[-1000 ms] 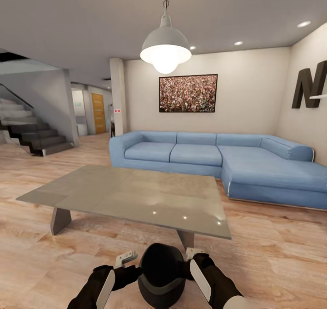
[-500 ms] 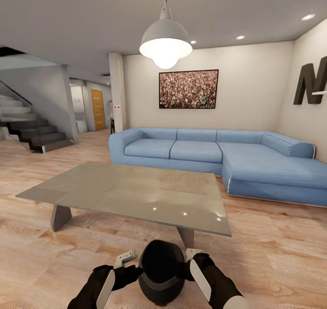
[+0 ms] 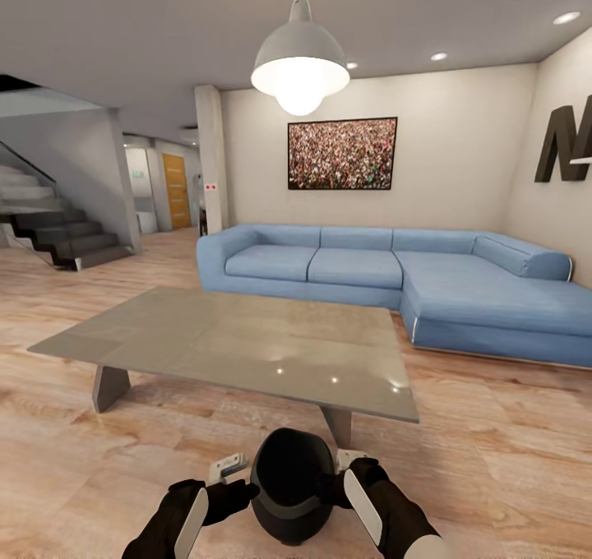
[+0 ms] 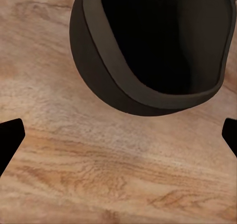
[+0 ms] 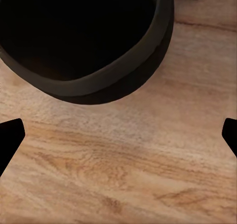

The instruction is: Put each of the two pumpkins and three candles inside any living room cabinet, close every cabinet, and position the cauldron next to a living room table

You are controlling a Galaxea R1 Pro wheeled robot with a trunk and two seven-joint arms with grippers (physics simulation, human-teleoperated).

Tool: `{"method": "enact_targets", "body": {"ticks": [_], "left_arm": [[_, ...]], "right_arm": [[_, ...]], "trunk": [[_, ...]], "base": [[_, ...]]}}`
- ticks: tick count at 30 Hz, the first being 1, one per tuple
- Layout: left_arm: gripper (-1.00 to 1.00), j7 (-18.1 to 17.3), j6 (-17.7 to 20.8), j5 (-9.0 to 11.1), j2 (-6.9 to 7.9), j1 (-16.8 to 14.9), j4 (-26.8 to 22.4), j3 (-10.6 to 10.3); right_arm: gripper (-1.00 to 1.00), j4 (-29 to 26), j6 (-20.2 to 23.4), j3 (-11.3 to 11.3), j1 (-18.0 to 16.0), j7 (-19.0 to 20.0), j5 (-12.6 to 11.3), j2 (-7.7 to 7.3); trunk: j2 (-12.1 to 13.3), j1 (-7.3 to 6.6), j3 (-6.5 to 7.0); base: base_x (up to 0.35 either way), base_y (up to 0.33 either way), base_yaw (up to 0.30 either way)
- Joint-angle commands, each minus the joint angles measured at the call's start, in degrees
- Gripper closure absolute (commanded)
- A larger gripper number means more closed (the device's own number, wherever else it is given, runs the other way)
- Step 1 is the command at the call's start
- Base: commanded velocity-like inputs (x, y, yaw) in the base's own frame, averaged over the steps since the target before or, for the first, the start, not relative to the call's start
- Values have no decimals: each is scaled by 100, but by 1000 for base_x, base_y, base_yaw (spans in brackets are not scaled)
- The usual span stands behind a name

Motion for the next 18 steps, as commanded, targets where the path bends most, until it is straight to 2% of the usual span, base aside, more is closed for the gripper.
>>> {"method": "enact_targets", "body": {"ticks": [1, 18], "left_arm": [[-100, 0, 0, 0, 0, 0, 0, 0], [-100, 0, 0, 0, 0, 0, 0, 0]], "right_arm": [[-100, 0, 0, 0, 0, 0, 0, 0], [-100, 0, 0, 0, 0, 3, 0, 0]], "trunk": [[0, 0, -10], [682, -374, 134]], "base": [[0, 0, 0], [0, 0, 0]]}}
